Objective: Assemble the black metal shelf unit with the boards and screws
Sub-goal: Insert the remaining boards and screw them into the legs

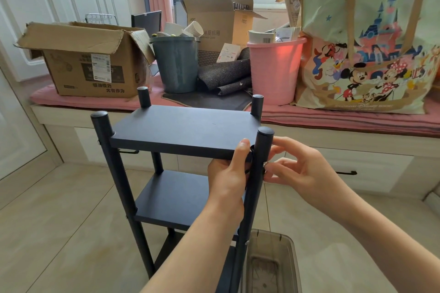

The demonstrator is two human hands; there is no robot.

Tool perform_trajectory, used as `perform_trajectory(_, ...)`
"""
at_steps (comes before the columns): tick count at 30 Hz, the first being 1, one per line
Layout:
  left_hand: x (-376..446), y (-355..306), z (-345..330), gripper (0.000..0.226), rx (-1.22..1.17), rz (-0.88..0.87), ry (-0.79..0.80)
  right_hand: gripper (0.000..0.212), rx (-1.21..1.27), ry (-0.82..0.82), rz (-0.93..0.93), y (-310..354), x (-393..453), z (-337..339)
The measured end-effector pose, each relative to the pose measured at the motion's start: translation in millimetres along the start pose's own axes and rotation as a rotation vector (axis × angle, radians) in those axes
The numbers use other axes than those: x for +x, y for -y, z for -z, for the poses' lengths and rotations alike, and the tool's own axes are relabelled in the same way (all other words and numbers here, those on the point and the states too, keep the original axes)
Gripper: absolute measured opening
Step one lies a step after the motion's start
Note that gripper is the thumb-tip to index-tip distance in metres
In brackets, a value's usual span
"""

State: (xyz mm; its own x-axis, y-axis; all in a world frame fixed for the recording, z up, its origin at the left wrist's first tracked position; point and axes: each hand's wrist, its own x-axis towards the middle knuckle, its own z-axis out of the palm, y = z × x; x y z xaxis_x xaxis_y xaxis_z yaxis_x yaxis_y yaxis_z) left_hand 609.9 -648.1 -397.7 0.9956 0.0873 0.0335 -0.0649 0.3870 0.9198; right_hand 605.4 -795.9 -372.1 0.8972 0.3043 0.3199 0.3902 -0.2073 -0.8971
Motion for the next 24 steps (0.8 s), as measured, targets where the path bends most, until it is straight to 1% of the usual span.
perform_trajectory(1,-0.2,0.2,1.0,0.044,-0.003,-0.012,0.015,0.04,0.004,0.004,-0.003,-0.1,0.4,0.6)
perform_trajectory(3,-1.3,1.0,3.0,0.04,0.005,-0.03,0.041,0.038,0.003,0.014,-0.008,0.4,0.5,1.7)
perform_trajectory(7,-1.6,3.3,5.6,0.034,0.022,-0.038,0.037,0.034,0.002,0.024,-0.011,1.6,0.6,-0.6)
perform_trajectory(12,-2.5,4.3,6.5,0.03,0.017,-0.041,0.051,0.048,-0.002,-0.001,-0.015,1.5,0.0,-2.0)
perform_trajectory(14,-2.4,3.8,6.8,0.033,0.009,-0.041,0.051,0.045,0.021,0.023,-0.023,2.9,-0.6,-0.7)
perform_trajectory(18,-1.8,2.4,4.6,0.05,0.016,-0.033,0.038,0.033,0.082,0.03,-0.05,4.0,-1.6,0.9)
perform_trajectory(24,1.7,3.7,3.8,0.051,0.028,-0.024,0.037,0.03,0.066,0.015,-0.064,4.9,1.2,0.9)
